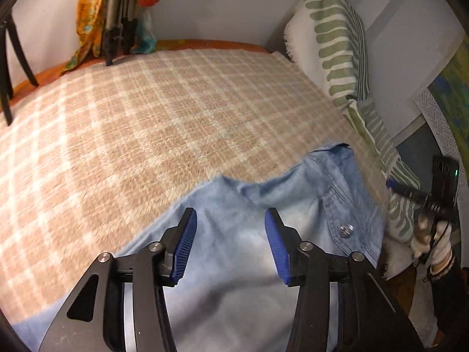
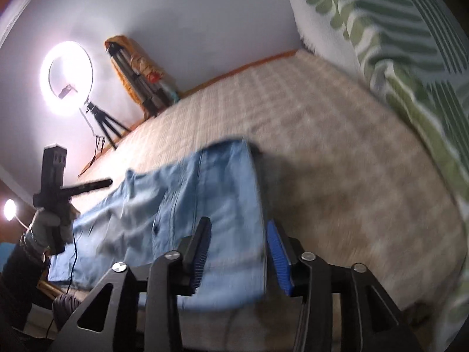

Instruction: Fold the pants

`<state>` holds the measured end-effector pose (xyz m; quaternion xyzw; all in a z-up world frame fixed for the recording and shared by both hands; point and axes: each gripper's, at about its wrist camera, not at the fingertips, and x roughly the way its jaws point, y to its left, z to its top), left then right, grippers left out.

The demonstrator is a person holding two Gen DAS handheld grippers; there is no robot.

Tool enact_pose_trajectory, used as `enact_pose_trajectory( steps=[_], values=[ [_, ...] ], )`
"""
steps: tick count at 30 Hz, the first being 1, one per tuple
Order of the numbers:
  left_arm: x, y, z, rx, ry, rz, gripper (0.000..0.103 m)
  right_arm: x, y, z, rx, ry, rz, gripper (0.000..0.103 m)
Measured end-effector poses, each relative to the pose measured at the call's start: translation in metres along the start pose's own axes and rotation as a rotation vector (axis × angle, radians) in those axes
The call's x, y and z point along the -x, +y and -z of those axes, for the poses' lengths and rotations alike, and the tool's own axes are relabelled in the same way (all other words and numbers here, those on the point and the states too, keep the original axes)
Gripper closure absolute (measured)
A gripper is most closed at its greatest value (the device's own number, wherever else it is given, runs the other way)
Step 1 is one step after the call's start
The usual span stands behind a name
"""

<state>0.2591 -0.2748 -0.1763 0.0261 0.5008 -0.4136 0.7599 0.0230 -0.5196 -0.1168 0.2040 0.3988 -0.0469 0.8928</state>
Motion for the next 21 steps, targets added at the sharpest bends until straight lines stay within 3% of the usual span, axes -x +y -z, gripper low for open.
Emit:
enact_pose_trajectory(
  steps=[2,10,14,18,21],
  values=[
    [-0.004,0.004,0.000,-0.011,0.013,-0.014,0.056,-0.011,-0.003,-0.020,0.024,0.003,-0.014,0.047],
    [-0.023,0.019,-0.004,-0.009,0.036,0.006,0.056,-0.087,-0.009,-0.069,0.042,0.083,-0.034,0.047],
    [-0.024,0.026,-0.008,0.024,0.019,0.029,0.056,-0.111,-0.010,-0.080,0.042,0.114,-0.056,0.035],
    [-0.025,0.034,-0.012,0.059,0.003,0.066,0.056,-0.123,-0.008,-0.078,0.055,0.159,-0.098,0.036],
    [-0.026,0.035,-0.009,0.069,-0.004,0.129,0.056,-0.124,-0.009,-0.075,0.051,0.152,-0.092,0.044]
  ],
)
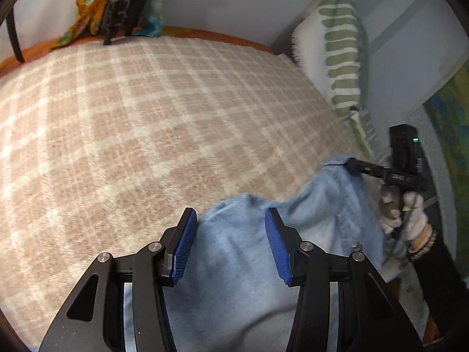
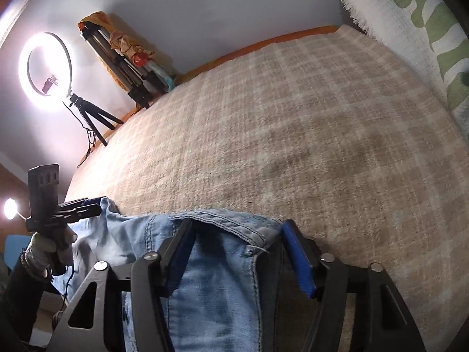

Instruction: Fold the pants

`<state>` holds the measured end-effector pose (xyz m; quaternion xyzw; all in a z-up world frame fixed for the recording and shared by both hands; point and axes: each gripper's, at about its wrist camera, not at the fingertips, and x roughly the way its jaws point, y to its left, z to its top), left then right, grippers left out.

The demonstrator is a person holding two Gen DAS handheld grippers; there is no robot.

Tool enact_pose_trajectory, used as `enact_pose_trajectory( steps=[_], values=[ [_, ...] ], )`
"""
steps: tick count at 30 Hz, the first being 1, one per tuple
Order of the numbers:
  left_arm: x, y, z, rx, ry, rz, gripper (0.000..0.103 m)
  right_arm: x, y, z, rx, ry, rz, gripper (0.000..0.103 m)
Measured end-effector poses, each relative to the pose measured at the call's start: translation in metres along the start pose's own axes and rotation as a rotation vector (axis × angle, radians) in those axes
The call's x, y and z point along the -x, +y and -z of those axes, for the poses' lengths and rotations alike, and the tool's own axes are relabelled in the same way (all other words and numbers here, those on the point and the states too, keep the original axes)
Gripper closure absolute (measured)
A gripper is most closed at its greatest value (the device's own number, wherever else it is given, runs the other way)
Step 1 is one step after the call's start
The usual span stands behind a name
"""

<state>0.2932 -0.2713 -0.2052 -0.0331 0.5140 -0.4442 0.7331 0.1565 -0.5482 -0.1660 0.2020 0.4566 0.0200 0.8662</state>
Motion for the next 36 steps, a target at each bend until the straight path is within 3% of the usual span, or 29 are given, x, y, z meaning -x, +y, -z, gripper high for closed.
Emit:
enact_pose_trajectory(
  steps=[2,6,9,10,11,14,15,17,18,20,24,26,31,36],
  values=[
    [-0.001,-0.001,0.001,-0.006,-0.008,0.020,0.056,0.002,-0.003,0.002,-0.021,-0.006,0.000,0.062],
    [-0.004,-0.005,0.000,-0.025,0.000,0.020,0.060,0.003,-0.005,0.003,-0.021,-0.012,-0.003,0.066],
    [-0.004,-0.006,0.000,-0.038,0.002,0.015,0.082,0.003,-0.005,0.000,0.002,-0.021,0.008,0.054],
    [-0.004,-0.006,0.000,-0.040,0.004,0.010,0.084,0.001,-0.006,-0.002,-0.003,-0.014,0.009,0.039],
    [-0.003,-0.005,0.001,-0.038,0.000,0.010,0.088,-0.002,-0.009,-0.004,-0.009,-0.013,0.013,0.031],
    [-0.002,-0.006,0.001,-0.049,-0.015,0.000,0.093,-0.010,-0.012,-0.007,-0.019,-0.021,0.008,0.029],
    [-0.001,-0.007,0.002,-0.056,-0.019,-0.005,0.093,-0.011,-0.011,-0.007,-0.011,-0.025,-0.004,0.031],
    [0.000,-0.010,0.002,-0.075,-0.026,-0.020,0.096,-0.013,-0.008,-0.006,-0.019,-0.015,-0.067,0.064],
    [0.001,-0.012,0.003,-0.085,-0.035,-0.027,0.096,-0.014,-0.007,-0.004,-0.025,-0.008,-0.089,0.071],
    [0.003,-0.016,0.003,-0.106,-0.053,-0.046,0.098,-0.009,0.006,0.000,0.005,-0.024,-0.054,0.082],
    [0.004,-0.019,0.001,-0.143,-0.087,-0.119,0.100,0.022,0.030,-0.002,0.077,-0.100,0.028,0.085],
    [0.001,-0.017,-0.004,-0.143,-0.108,-0.172,0.101,0.031,0.025,-0.010,0.051,-0.115,0.043,0.086],
    [0.007,-0.010,-0.010,-0.093,-0.147,-0.171,0.101,-0.011,0.011,-0.012,0.040,-0.001,0.159,0.086],
    [0.049,-0.019,-0.001,-0.131,-0.177,-0.175,0.100,-0.016,0.001,-0.012,0.015,-0.008,0.161,0.079]
  ],
)
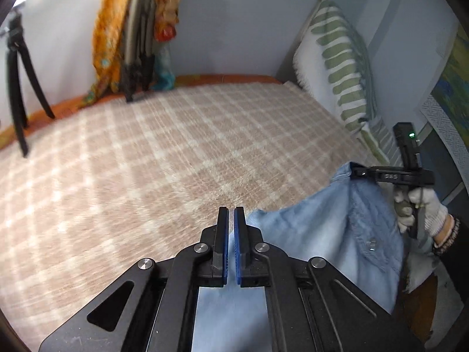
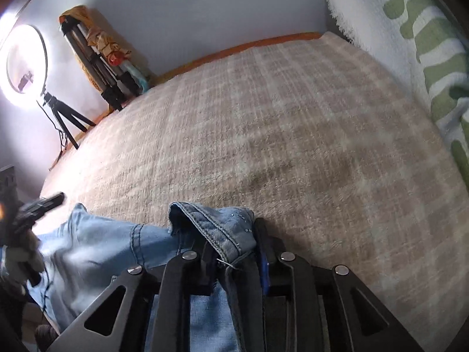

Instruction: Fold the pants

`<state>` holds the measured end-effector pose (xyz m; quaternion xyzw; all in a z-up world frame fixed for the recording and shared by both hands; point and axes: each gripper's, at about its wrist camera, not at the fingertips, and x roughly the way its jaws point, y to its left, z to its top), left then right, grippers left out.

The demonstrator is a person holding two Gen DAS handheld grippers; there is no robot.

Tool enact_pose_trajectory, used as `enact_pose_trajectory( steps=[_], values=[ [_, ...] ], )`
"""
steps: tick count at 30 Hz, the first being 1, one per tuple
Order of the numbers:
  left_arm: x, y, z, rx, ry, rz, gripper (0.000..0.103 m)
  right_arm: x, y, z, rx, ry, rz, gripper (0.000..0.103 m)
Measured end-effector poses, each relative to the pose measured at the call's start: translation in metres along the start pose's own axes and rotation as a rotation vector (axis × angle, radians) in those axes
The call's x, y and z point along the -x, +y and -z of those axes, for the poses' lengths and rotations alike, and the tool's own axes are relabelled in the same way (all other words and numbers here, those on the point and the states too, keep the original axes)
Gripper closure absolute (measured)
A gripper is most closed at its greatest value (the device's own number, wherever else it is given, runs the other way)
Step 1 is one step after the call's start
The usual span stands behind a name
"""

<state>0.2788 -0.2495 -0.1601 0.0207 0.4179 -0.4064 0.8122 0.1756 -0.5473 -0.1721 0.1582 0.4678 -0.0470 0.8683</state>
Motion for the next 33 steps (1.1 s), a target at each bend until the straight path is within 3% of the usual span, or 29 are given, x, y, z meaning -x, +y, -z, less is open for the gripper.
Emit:
enact_pose_trajectory(
  steps=[3,9,16,20,27,33],
  values=[
    [0.036,0.002,0.008,0.005,-0.022,0.014,0.092,0.016,-0.002,0.003,0.021,-0.001,0.023,0.063],
    [0.112,0.013,0.040,0.022,-0.068,-0.037,0.091,0.072,0.002,0.012,0.050,-0.076,0.065,0.063],
    [0.208,0.049,0.083,0.173,-0.196,-0.136,0.091,0.102,0.059,0.017,0.180,-0.117,-0.028,0.061],
    [0.250,0.069,0.111,0.264,-0.236,-0.177,0.080,0.084,0.098,0.013,0.245,-0.094,-0.074,0.054],
    [0.282,0.080,0.179,0.300,-0.187,-0.315,0.079,0.010,0.151,0.005,0.304,0.041,-0.173,0.053],
    [0.301,0.117,0.252,0.477,-0.165,-0.409,0.079,-0.046,0.174,-0.006,0.316,0.140,-0.216,0.043]
  ],
)
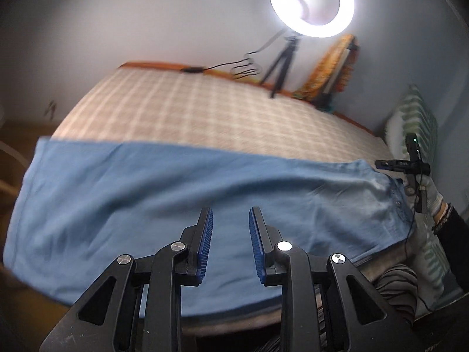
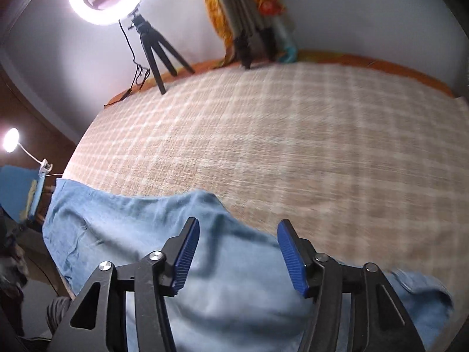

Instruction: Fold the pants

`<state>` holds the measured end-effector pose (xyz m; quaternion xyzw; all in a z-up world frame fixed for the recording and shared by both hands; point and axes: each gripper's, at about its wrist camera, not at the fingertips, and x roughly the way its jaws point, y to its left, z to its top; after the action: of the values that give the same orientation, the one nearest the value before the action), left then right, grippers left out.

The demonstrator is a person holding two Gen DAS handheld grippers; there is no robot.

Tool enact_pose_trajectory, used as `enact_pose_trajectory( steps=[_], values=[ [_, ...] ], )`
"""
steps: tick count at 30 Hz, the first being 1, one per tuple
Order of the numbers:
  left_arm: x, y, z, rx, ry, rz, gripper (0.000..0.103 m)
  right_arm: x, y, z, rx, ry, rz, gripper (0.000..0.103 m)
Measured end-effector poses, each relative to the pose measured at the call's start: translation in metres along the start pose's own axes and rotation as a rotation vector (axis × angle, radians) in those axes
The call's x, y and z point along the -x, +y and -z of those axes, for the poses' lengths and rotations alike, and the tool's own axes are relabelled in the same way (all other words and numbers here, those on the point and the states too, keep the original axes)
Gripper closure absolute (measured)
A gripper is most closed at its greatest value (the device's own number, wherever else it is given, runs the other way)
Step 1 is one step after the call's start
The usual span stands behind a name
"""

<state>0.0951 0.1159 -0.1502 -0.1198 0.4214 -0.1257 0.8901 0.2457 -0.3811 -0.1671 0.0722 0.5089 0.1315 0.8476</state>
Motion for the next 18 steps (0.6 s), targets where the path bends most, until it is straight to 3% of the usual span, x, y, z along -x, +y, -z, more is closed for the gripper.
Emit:
enact_pose_trajectory(
  steps=[5,8,13,18],
  values=[
    [0.007,0.045,0.024,0.117,0.001,-0.069,0.079,-0.026,-0.001,-0.014,-0.029,0.026,-0.022,0.041],
    [0.004,0.059,0.035,0.134,0.019,-0.100,0.079,-0.036,-0.003,-0.018,-0.059,0.031,-0.061,0.041],
    [-0.008,0.078,0.044,0.179,0.041,-0.103,0.079,-0.049,0.003,-0.019,-0.046,0.049,-0.077,0.040],
    [-0.018,0.088,0.054,0.206,0.062,-0.096,0.079,-0.056,0.017,-0.020,-0.018,0.089,-0.108,0.070]
  ],
)
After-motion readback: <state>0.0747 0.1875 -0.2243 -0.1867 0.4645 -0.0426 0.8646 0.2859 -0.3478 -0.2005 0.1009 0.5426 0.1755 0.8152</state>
